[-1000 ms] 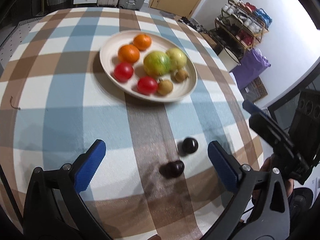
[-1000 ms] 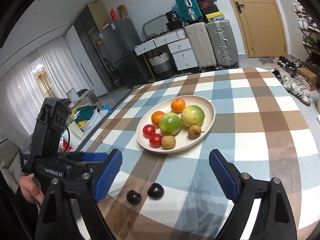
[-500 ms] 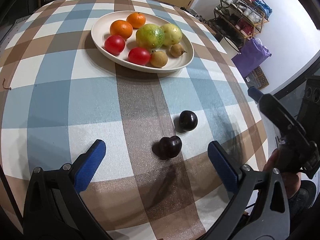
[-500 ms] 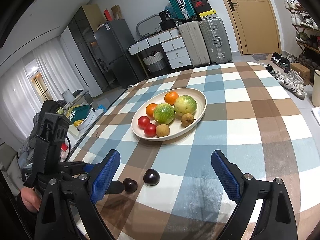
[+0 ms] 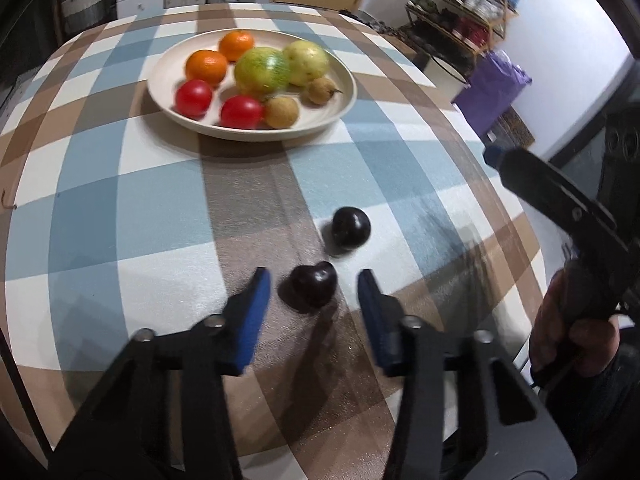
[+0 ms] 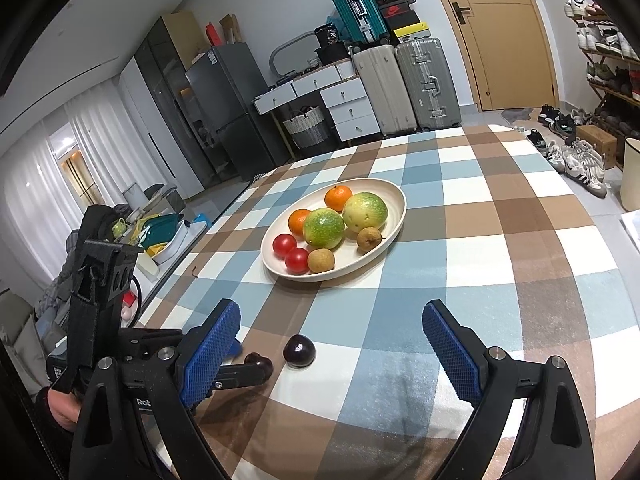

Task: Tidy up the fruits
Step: 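Close the left tool on a dark plum, then hold the plum in the left tool while the right tool grasps the second plum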

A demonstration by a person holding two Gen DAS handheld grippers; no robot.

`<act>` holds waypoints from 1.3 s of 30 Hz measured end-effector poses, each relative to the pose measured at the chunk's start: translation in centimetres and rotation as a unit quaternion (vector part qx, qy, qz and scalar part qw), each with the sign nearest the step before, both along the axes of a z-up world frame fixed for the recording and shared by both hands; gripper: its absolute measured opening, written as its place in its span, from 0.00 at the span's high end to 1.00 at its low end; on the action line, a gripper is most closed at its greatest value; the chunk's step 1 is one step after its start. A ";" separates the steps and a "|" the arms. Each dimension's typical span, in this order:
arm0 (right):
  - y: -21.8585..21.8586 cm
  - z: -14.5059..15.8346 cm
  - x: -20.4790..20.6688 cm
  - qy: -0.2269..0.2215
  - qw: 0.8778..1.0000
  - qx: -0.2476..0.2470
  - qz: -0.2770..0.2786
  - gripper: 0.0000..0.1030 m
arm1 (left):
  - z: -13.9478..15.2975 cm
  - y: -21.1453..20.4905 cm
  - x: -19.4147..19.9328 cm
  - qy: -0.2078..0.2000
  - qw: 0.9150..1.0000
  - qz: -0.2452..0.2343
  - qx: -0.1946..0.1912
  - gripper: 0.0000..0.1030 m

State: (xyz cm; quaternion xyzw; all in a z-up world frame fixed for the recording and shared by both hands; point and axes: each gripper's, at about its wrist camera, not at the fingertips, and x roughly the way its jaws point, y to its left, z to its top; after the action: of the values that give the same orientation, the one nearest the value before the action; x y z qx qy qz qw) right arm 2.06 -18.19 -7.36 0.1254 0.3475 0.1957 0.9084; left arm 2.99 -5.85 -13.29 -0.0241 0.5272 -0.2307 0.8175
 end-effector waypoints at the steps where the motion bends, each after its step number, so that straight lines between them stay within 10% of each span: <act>1: 0.0 0.0 0.1 0.001 1.000 0.000 0.000 0.08 | -0.2 -0.2 -0.1 0.003 1.000 -0.004 0.001 0.77; 39: 4.5 -3.3 1.2 0.053 0.996 -0.037 0.067 0.13 | 1.4 5.8 1.3 -0.013 0.998 0.051 -0.041 0.78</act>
State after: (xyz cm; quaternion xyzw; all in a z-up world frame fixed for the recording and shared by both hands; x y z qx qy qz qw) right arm 3.21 -13.71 -10.64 0.0784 0.4096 0.2367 0.8775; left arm 4.30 -0.05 -11.86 -0.0816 0.5048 -0.2106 0.8332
